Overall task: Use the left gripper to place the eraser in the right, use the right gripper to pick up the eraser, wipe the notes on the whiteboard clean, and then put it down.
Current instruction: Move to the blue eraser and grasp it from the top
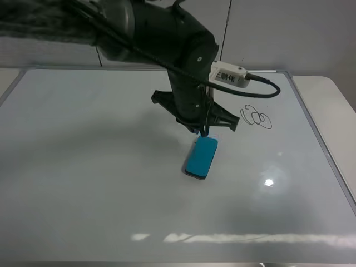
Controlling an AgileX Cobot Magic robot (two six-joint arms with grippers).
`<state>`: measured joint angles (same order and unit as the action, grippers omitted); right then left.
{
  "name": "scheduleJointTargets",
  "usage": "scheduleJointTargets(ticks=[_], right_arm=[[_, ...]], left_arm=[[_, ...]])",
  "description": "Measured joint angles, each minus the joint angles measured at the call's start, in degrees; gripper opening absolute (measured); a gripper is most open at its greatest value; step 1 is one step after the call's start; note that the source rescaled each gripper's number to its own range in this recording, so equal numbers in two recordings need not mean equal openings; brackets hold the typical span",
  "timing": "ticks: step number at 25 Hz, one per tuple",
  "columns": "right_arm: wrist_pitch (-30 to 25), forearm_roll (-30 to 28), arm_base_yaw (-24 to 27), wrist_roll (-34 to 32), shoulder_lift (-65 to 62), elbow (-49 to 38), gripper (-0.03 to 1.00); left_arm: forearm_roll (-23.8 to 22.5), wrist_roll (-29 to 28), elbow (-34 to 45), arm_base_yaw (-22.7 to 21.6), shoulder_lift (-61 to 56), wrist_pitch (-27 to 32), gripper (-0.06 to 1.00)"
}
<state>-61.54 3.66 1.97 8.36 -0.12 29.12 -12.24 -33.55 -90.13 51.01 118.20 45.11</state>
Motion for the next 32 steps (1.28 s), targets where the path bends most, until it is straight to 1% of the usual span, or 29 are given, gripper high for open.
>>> scheduleJointTargets(ticks=[2, 4, 5, 6, 7, 8, 10, 11, 13, 16, 20, 23, 26, 32], right_arm=[[0.0, 0.0, 0.0, 0.0, 0.0, 0.0, 1.0], [0.0, 0.0, 0.0, 0.0, 0.0, 0.0, 1.0], [0.0, 0.0, 0.0, 0.0, 0.0, 0.0, 1.0], [0.0, 0.0, 0.0, 0.0, 0.0, 0.0, 1.0], [0.0, 0.0, 0.0, 0.0, 0.0, 0.0, 1.0], [0.0, 0.0, 0.0, 0.0, 0.0, 0.0, 1.0], [0.0, 0.0, 0.0, 0.0, 0.0, 0.0, 1.0], [0.0, 0.0, 0.0, 0.0, 0.0, 0.0, 1.0], [0.0, 0.0, 0.0, 0.0, 0.0, 0.0, 1.0], [0.0, 0.0, 0.0, 0.0, 0.0, 0.0, 1.0], [0.0, 0.0, 0.0, 0.0, 0.0, 0.0, 1.0], [0.0, 0.0, 0.0, 0.0, 0.0, 0.0, 1.0], [0.0, 0.0, 0.0, 0.0, 0.0, 0.0, 1.0], [0.0, 0.0, 0.0, 0.0, 0.0, 0.0, 1.0]], left_arm=[[-5.08, -1.82, 0.0, -0.05, -3.73, 2.03, 0.14], [-9.74, -3.67, -0.08, -0.38, -7.52, 3.78, 0.3], [-11.89, -4.63, -0.08, -0.63, -9.56, 4.88, 0.41], [-13.44, -5.47, -0.08, -0.85, -11.27, 5.63, 0.52], [-15.08, -6.55, -0.08, -1.43, -13.48, 6.57, 0.66], [-16.35, -7.45, -0.08, -1.91, -14.98, 7.44, 0.77], [-18.24, -8.55, -0.08, -2.76, -18.3, 9.36, 0.92], [-18.63, -8.7, -0.08, -3.01, -19.83, 10.29, 0.95], [-20.58, -8.79, -0.08, -2.98, -22.46, 12.68, 0.98], [-23.61, -8.82, -0.08, -2.98, -26.44, 15.68, 0.99], [-24.8, -8.5, -0.08, -2.98, -31.73, 20.02, 0.99], [-26.65, -8.39, -0.08, -2.98, -36.01, 23.57, 1.0], [-27.79, -6.83, -0.08, -2.98, -41.57, 23.92, 1.0], [-27.87, -4.34, -0.02, -2.98, -56.46, 24.11, 1.0]])
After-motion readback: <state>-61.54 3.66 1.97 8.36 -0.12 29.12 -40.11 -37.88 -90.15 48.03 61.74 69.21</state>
